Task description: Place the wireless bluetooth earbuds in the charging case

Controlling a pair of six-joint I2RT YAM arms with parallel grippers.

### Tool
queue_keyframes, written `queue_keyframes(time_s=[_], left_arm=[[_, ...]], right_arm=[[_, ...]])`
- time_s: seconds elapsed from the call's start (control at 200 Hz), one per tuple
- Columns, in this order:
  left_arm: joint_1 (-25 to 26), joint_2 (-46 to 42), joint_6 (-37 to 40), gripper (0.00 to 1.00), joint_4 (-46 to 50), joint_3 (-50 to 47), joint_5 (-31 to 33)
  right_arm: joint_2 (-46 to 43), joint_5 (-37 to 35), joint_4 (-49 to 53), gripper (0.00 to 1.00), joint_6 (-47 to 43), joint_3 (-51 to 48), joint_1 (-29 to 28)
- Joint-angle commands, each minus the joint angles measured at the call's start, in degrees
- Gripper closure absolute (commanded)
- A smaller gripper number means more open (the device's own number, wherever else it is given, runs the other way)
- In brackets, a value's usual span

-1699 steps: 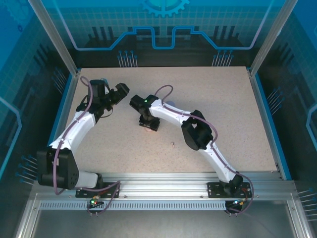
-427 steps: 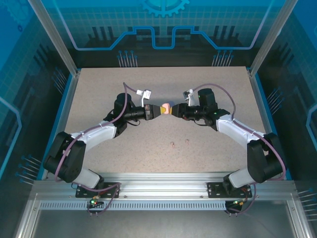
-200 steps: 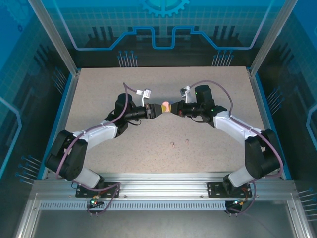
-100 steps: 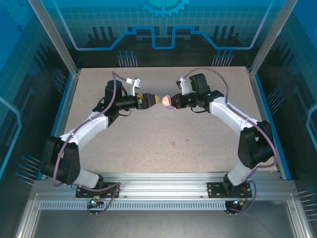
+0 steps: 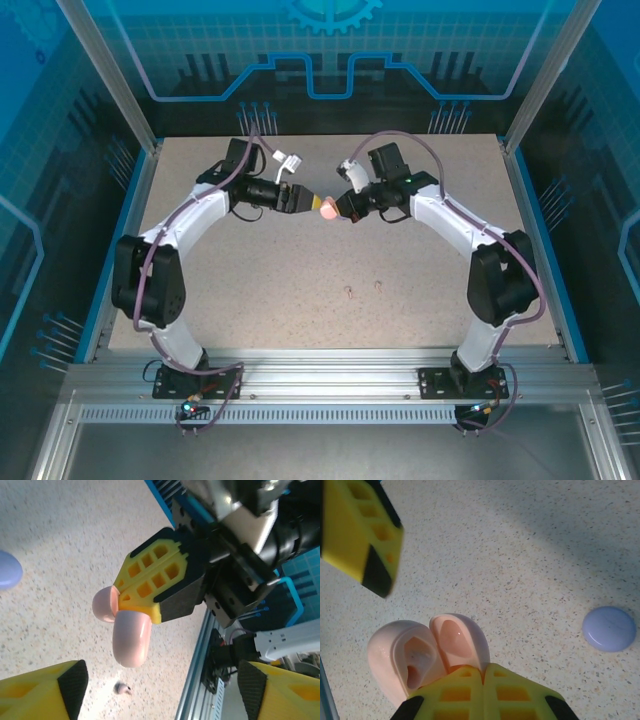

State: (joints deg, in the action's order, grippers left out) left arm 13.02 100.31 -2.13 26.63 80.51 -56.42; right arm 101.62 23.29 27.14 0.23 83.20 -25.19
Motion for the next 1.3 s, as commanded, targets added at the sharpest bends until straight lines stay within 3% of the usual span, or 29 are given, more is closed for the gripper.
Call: queue_keyframes(time_s=[0.0, 0.16, 0.345, 0.935, 1.296], left_arm=[[0.0, 2.0, 6.0, 0.23, 9.2, 4.1, -5.0], [0.7, 4.8, 8.8, 0.29, 13.6, 6.6, -6.0], [1.7, 6.9, 8.6, 0.32, 13.6, 7.5, -5.8], [3.0, 9.6, 7.5, 0.54, 12.8, 10.0, -4.1], [3.2, 9.8, 8.7, 0.54, 14.5, 9.8, -3.9]], right_arm=[[0.9, 0.3, 2.7, 1.0, -3.5, 2.7, -0.8], [0.7, 0.7, 3.6, 1.0, -4.4, 3.5, -1.3], [1.1, 1.2, 5.1, 1.0, -5.5, 4.9, -1.8], [1.4, 2.2, 5.4, 1.0, -6.0, 4.8, -2.1], [1.6, 1.8, 5.6, 1.0, -5.9, 5.3, -2.2]])
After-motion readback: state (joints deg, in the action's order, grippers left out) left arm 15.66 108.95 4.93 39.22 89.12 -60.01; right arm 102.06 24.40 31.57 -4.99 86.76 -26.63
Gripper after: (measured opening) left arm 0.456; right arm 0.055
